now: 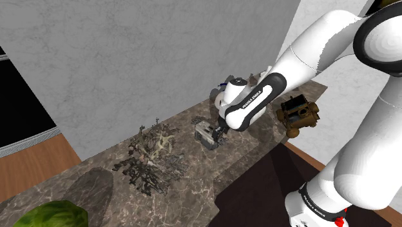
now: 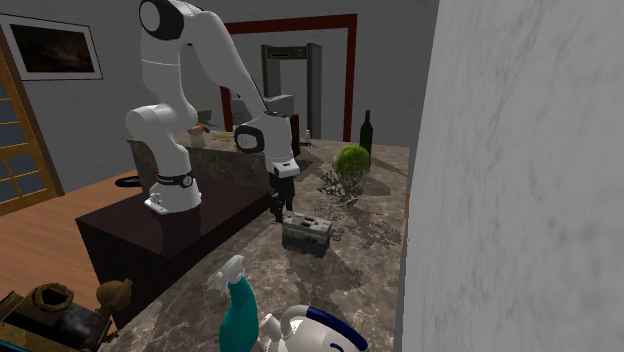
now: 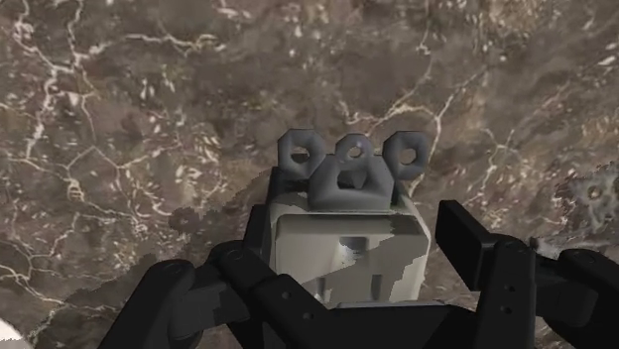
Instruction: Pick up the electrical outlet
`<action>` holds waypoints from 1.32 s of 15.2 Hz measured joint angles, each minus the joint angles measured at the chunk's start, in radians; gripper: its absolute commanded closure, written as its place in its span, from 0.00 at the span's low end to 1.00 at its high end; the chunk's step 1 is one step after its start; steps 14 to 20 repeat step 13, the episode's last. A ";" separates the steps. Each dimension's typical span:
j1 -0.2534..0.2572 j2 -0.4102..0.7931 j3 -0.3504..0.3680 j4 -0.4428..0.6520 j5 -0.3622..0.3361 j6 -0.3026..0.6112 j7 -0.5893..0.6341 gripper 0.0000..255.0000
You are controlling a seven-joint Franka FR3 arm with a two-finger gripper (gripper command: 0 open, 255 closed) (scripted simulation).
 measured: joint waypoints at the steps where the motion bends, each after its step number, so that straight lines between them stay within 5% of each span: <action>1: -0.002 -0.015 0.000 -0.002 0.002 -0.014 -0.004 1.00; 12: -0.002 -0.180 0.004 -0.005 0.013 -0.175 -0.010 1.00; 20: -0.002 -0.188 0.004 -0.004 0.013 -0.184 -0.010 1.00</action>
